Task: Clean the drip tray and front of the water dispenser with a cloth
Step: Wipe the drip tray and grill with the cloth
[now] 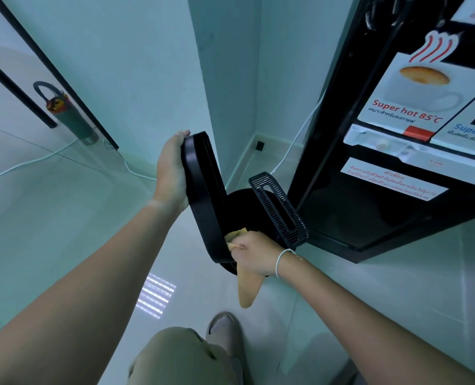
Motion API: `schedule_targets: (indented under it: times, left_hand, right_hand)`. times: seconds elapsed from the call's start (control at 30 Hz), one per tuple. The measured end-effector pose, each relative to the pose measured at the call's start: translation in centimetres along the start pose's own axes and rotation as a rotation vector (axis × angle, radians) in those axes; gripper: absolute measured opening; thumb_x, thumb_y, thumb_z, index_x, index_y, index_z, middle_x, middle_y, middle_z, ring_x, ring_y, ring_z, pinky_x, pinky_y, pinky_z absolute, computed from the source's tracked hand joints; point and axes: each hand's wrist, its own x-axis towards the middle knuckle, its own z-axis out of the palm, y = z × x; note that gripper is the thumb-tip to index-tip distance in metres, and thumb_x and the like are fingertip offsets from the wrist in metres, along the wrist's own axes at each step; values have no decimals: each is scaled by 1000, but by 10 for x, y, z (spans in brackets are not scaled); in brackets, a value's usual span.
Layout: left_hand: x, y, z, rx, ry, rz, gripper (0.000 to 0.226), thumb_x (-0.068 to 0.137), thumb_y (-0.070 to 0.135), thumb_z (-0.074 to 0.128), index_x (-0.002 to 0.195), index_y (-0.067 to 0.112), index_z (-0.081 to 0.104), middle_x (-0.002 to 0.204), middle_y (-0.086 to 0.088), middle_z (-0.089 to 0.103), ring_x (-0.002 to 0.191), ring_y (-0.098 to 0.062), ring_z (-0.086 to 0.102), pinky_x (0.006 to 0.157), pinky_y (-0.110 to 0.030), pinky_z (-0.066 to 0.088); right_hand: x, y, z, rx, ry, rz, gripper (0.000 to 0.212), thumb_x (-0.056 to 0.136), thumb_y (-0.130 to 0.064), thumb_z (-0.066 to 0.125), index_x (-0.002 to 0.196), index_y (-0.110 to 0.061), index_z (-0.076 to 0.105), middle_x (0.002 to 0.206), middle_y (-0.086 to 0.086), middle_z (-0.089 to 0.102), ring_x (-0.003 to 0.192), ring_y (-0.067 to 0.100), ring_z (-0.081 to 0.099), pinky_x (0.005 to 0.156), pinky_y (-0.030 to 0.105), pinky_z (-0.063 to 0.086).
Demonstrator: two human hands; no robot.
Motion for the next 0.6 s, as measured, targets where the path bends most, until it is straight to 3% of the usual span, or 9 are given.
schedule_targets:
  times: [0.1,0.17,0.2,0.37,0.5,0.6]
  left_hand:
    - [1,-4,-1,7,45,53,30,62,49,64,81,26,65,81,1,60,78,-17,58,84,-37,52]
    - [0,-6,0,56,40,97,31,67,47,63,89,25,66,98,-3,59,96,-21,56,105,-48,42]
    - [-2,-7,1,72,35,103,30,68,46,62,89,25,67,102,-4,58,99,-22,55,108,-52,38]
    - [-12,-16,7,131,13,146,19,75,39,58,85,26,68,98,0,62,94,-16,57,103,-42,41]
    - [-19,-30,7,243,-87,248,17,87,25,48,92,23,64,93,5,64,86,-6,59,84,-20,46]
    - [-28,-45,1,283,-180,241,17,83,26,50,92,24,64,94,0,65,87,-11,60,83,-22,46]
  right_hand:
    - [0,-1,-3,187,-60,68,39,83,-15,43,46,-19,33,54,-2,37,54,13,36,51,23,29]
    - [0,-4,-4,203,-82,102,39,82,-11,43,46,-20,30,52,-3,34,50,10,32,46,21,26]
    - [1,-4,-3,201,-94,114,38,81,-9,43,47,-20,30,52,-3,32,50,10,31,45,21,24]
    - [1,-10,-15,323,-111,118,33,80,-6,44,50,-20,38,54,-3,37,50,9,35,46,21,26]
    - [5,-23,-34,515,-34,114,30,82,-4,46,57,-18,50,56,0,46,50,12,41,46,23,29]
    - [9,-37,-55,752,70,84,25,83,-2,46,67,-15,59,55,0,54,53,12,46,50,23,33]
